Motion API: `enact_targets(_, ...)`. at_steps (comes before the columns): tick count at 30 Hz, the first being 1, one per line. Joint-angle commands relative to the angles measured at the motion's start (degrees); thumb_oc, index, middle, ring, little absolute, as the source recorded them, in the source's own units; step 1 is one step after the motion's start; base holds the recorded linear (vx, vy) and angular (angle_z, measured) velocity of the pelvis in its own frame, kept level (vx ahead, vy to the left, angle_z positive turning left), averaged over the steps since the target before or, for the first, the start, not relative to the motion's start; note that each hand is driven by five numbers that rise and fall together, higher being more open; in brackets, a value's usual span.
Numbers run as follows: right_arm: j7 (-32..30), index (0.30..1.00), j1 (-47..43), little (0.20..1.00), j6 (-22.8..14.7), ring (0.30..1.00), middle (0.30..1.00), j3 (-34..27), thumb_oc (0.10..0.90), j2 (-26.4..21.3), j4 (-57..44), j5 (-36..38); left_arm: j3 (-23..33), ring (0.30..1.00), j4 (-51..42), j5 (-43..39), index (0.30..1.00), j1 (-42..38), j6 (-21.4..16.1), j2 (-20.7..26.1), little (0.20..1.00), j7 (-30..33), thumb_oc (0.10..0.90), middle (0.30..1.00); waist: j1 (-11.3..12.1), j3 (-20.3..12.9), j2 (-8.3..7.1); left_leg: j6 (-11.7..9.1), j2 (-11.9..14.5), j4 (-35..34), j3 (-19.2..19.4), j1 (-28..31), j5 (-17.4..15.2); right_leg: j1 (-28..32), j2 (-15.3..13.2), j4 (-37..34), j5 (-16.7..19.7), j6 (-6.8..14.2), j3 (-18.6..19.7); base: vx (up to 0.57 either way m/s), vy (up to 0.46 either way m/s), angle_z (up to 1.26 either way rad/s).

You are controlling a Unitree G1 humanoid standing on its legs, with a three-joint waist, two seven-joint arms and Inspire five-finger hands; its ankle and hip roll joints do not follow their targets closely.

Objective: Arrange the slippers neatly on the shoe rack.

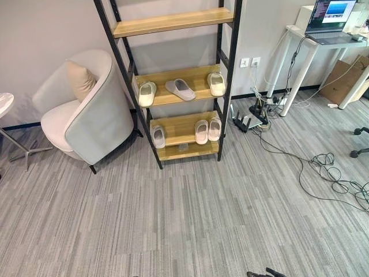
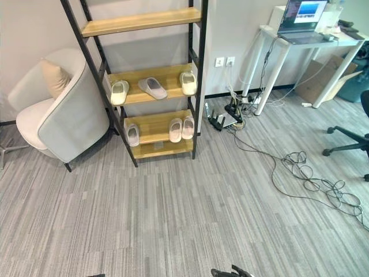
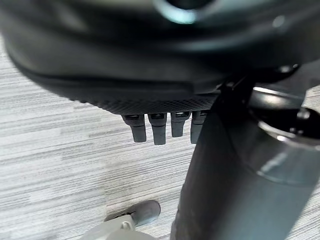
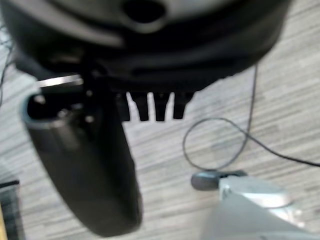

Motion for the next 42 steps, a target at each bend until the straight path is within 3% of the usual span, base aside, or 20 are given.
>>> enact_targets(1,0.1,0.9,0.0,0.9,-1.3,0.9,0.9,1.1,0.8,0.6,1.5,0.7,-1.3,0.9,-0.1,2.4,0.9,-2.7,-1.1,1.4,0.9,1.4,0.8,0.9,0.7,-1.6,-3.12,-4.0,1.3,-4.0,-1.7,0.1,-0.6,3.3,-4.0,-5.2,1.5,8.4,0.4,0.02,-0.02,0.05)
enact_targets(9,0.7,0.9,-1.1,0.9,-0.8,0.9,0.9,3.0,0.8,1.3,0.8,0.1,-4.5,0.9,-0.7,4.7,0.9,-4.5,-1.0,0.9,0.9,2.5,0.8,0.9,0.5,-0.2,-3.24,-4.1,1.4,-4.0,-1.8,0.0,-0.4,3.3,-4.0,-5.2,1.6,8.1,0.1,0.01,-0.031,0.01)
enact_targets(12,0.7,0.9,-2.6,0.9,-1.0,0.9,0.9,4.7,0.8,0.6,-0.7,-1.5,-6.0,0.9,-1.5,5.5,0.9,-5.9,-1.1,0.9,0.9,2.5,0.8,0.9,0.1,2.2,-3.11,-4.0,1.8,-4.0,-1.6,0.6,-0.3,2.3,-3.9,-3.6,1.4,7.3,0.2,-0.04,-0.057,-0.01)
enact_targets(14,0.5,0.9,-3.8,0.9,-1.1,0.9,0.9,5.9,0.8,0.0,-1.7,-3.5,-6.7,0.9,-2.2,5.4,0.9,-6.8,-1.2,1.0,0.9,2.5,0.8,0.9,-0.1,4.7,-3.56,-4.7,2.4,4.2,-0.9,-3.2,-2.9,-0.3,-4.4,0.9,-0.3,6.4,0.7,-0.06,-0.087,-0.03)
enact_targets(15,0.4,0.9,-3.9,0.9,-0.9,0.9,0.9,7.5,0.8,-0.2,-2.2,-6.5,-7.5,0.9,-3.0,6.2,0.9,-6.7,-1.3,1.1,0.9,2.5,0.8,0.9,0.3,6.4,-4.29,-6.5,3.8,14.0,0.7,-7.9,-2.5,-0.3,-4.7,4.4,-2.5,5.1,0.6,0.01,-0.098,0.0)
enact_targets(16,0.4,0.9,-3.9,0.9,-0.9,0.9,0.9,7.5,0.8,-0.2,-2.2,-6.5,-7.5,0.9,-3.0,6.2,0.9,-6.7,-1.3,1.1,0.9,2.5,0.8,0.9,0.3,6.3,-4.23,-6.5,3.9,14.5,0.6,-8.2,-2.7,-0.4,-4.6,4.5,-2.5,5.1,0.6,0.07,-0.138,0.05)
enact_targets(17,0.0,0.9,-4.3,0.9,-0.6,0.9,0.9,8.4,0.8,-0.4,-2.2,-8.5,-8.3,0.9,-3.1,7.0,0.9,-7.1,-1.2,1.1,0.9,2.9,0.8,0.9,0.7,7.6,-4.93,-7.2,4.7,20.4,1.5,-11.8,0.0,0.0,-5.1,5.2,-3.2,4.6,0.3,0.21,-0.123,0.11)
enact_targets(18,-0.9,0.9,-4.7,0.9,-0.2,0.9,0.9,10.1,0.8,-0.7,-2.1,-11.9,-9.6,0.9,-2.5,9.4,0.9,-7.2,-0.8,0.9,0.9,2.9,0.8,0.9,1.4,8.3,-5.39,-6.5,6.1,23.2,3.9,-17.6,0.2,1.3,-5.2,4.6,-4.9,4.4,-0.3,0.33,-0.112,0.15)
enact_targets(21,-0.8,0.9,-4.4,0.9,-0.3,0.9,0.9,10.6,0.8,-0.6,-2.1,-12.6,-9.5,0.9,-1.7,10.8,0.9,-6.0,-0.3,1.0,0.9,2.7,0.8,0.9,3.0,7.9,-5.24,-5.5,5.4,16.4,4.7,-19.9,1.5,4.3,-4.6,2.6,-5.5,4.8,0.4,0.34,0.024,0.13)
enact_targets(23,-0.6,0.9,-5.0,0.9,0.3,0.9,0.9,11.8,0.8,-0.1,-0.9,-13.9,-8.8,0.9,-1.2,10.2,0.9,-5.6,-0.3,1.3,0.9,2.5,0.8,0.9,6.4,7.2,-5.34,-6.1,4.6,4.2,2.8,-22.9,5.6,9.4,-3.7,-0.4,-6.1,5.7,2.1,0.43,0.104,-0.08)
enact_targets(27,0.1,0.9,-4.1,0.9,0.0,0.9,0.9,11.8,0.8,1.2,-1.2,-15.7,-6.7,0.9,0.3,10.9,0.9,-3.7,0.2,1.9,0.9,2.9,0.8,0.9,7.5,4.2,-6.38,-4.3,3.1,5.5,1.0,-21.4,7.8,11.2,-4.7,2.9,-7.3,6.9,4.9,0.51,0.191,-0.58)
enact_targets(30,0.7,0.9,-4.1,0.9,-0.1,0.9,0.9,11.4,0.8,1.6,-1.3,-15.1,-7.0,0.9,0.2,12.0,0.9,-4.0,0.3,2.2,0.9,2.9,0.8,0.9,7.2,3.5,-7.11,-3.0,2.7,6.8,1.6,-19.7,6.2,9.4,-5.8,10.6,-5.3,9.1,4.8,0.28,0.153,-0.83)
enact_targets(32,0.6,0.9,-4.7,0.9,-0.1,0.9,0.9,11.0,0.8,1.7,-2.0,-15.0,-7.8,0.9,-1.2,12.0,0.9,-5.1,0.0,2.5,0.9,3.0,0.8,0.9,5.9,4.3,-6.87,-0.9,1.5,6.9,2.1,-16.2,3.7,3.9,-8.5,22.4,4.6,12.3,3.5,0.35,0.241,-0.2)
enact_targets(33,0.1,0.9,-5.2,0.9,-0.6,0.9,0.9,10.3,0.8,1.9,-4.7,-14.0,-8.5,0.9,-4.8,9.6,0.9,-7.2,-0.7,3.1,0.9,3.5,0.8,0.9,4.1,5.5,-3.98,0.6,1.8,4.4,0.2,-9.5,1.3,-4.6,-9.2,32.6,8.6,11.4,-0.2,0.44,0.263,0.13)
enact_targets(34,0.1,0.9,-5.3,0.9,-0.6,0.9,0.9,10.3,0.8,1.9,-4.8,-14.0,-8.5,0.9,-4.8,9.6,0.9,-7.2,-0.6,3.1,0.9,3.5,0.8,0.9,3.8,5.8,-4.29,0.6,1.4,4.3,0.1,-9.1,1.3,-4.4,-9.7,33.2,8.1,11.4,-0.3,0.6,0.212,0.26)
enact_targets(35,-0.2,0.9,-5.3,0.9,-0.9,0.9,0.9,10.4,0.8,1.8,-5.9,-13.7,-8.8,0.9,-6.1,8.6,0.9,-8.5,-1.1,3.1,0.9,3.9,0.8,0.9,2.6,6.6,-3.67,0.5,0.7,3.5,-1.5,-6.0,0.1,-7.2,-8.7,29.7,4.2,10.6,-1.8,0.36,0.007,0.37)
enact_targets(37,-0.6,0.9,-5.4,0.9,-1.1,0.9,0.9,10.5,0.8,1.4,-6.6,-14.0,-9.6,0.9,-6.4,8.8,0.9,-9.3,-1.4,2.8,0.9,4.3,0.8,0.9,1.8,6.8,-3.79,0.2,-0.1,3.5,-2.3,-4.4,-1.2,-7.9,-8.6,22.1,1.1,9.8,-3.1,0.38,-0.041,0.84)
enact_targets(40,-0.9,0.9,-5.0,0.9,-1.2,0.9,0.9,10.9,0.8,0.6,-7.2,-14.7,-11.0,0.9,-5.8,10.8,0.9,-10.0,-1.7,2.1,0.9,4.2,0.8,0.9,-0.1,6.7,-4.48,-0.4,-1.6,3.3,-4.8,-1.5,-3.5,-9.1,-7.0,11.0,1.5,9.8,1.9,0.3,-0.096,0.59)
enact_targets(41,-0.9,0.9,-5.0,0.9,-1.2,0.9,0.9,10.9,0.8,0.6,-7.2,-14.7,-11.0,0.9,-5.8,10.8,0.9,-9.9,-1.7,2.1,0.9,4.2,0.8,0.9,-0.1,6.9,-4.41,-0.4,-1.5,3.3,-4.8,-1.3,-3.6,-8.8,-6.9,10.8,1.5,9.8,1.9,0.3,-0.134,0.55)
enact_targets(42,-1.0,0.9,-4.8,0.9,-1.2,0.9,0.9,11.0,0.8,0.7,-6.8,-15.1,-11.5,0.9,-4.6,12.4,0.9,-9.9,-1.9,1.7,0.9,4.4,0.8,0.9,-1.1,6.8,-4.5,-0.9,-1.9,3.5,-6.1,0.1,-5.1,-10.5,-6.6,6.2,4.2,10.5,6.3,0.2,-0.098,0.51)
